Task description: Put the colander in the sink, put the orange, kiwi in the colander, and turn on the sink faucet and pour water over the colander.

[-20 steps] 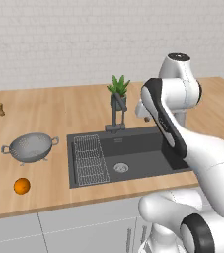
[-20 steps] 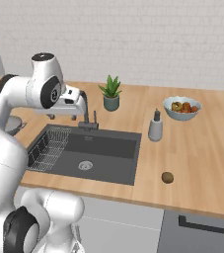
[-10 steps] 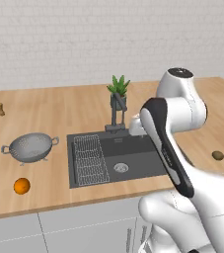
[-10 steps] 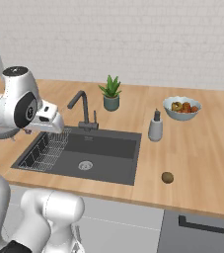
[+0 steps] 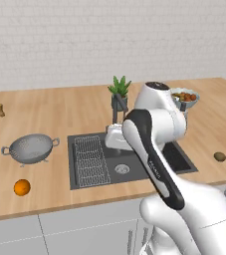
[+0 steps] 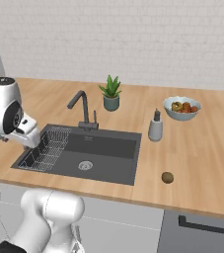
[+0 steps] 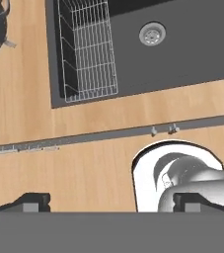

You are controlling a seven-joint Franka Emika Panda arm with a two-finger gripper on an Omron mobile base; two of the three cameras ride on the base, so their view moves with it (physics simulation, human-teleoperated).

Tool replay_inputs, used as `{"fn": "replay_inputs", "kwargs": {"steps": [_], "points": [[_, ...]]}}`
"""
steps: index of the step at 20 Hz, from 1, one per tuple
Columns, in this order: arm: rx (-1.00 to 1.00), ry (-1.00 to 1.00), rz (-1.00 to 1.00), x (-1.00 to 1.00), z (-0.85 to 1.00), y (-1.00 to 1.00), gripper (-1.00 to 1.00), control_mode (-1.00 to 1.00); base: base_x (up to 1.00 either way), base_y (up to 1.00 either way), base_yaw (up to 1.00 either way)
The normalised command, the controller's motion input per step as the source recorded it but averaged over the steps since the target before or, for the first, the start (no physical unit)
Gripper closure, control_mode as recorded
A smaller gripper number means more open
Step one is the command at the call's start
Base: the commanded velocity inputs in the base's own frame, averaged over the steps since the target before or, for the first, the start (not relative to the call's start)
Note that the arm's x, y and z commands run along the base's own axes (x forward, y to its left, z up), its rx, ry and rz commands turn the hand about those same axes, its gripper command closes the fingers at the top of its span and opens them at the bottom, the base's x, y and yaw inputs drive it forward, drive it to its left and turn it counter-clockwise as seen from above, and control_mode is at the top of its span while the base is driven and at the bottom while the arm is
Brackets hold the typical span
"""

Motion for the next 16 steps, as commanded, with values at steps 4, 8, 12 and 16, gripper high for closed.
{"fn": "replay_inputs", "kwargs": {"steps": [4,8,12,16], "points": [[0.0,0.04,-0.06,0.07,-0.21,0.92,-1.0,-1.0,0.0,0.0,0.0],[0.0,0.14,-0.03,0.31,-0.15,0.9,-1.0,-1.0,0.0,0.0,0.0],[-0.02,0.14,-0.01,0.54,-0.14,0.79,-1.0,-1.0,0.0,0.0,0.0],[0.0,0.14,-0.05,0.56,-0.13,0.7,-1.0,-1.0,0.0,0.0,0.0]]}}
